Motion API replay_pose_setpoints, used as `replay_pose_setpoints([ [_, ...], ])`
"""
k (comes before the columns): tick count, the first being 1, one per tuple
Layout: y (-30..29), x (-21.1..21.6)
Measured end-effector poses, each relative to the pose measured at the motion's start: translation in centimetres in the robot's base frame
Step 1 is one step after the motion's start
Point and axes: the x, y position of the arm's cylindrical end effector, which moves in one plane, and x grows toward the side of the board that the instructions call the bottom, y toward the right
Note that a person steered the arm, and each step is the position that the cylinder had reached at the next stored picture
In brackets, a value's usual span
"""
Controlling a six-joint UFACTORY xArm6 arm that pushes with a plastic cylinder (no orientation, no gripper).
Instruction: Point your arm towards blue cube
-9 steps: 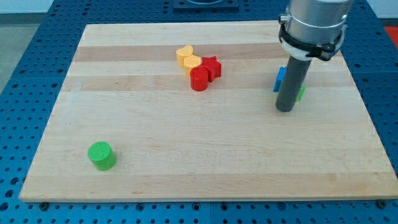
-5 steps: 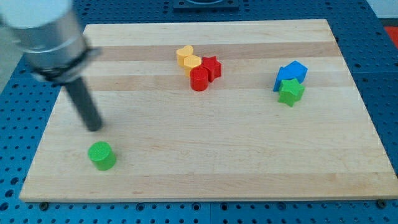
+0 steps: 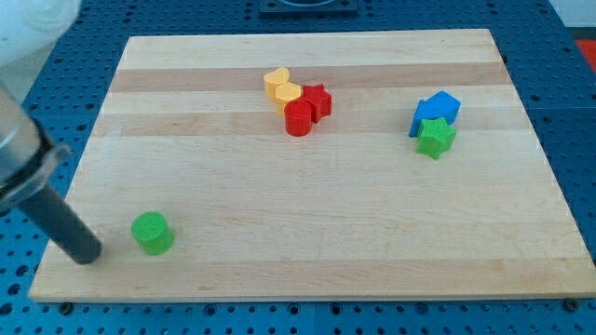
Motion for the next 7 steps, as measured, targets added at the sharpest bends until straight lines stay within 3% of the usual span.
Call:
replay_pose_setpoints([
  [2, 5.2, -0.2],
  [4, 5.5, -0.7],
  [7, 11.8, -5.6],
])
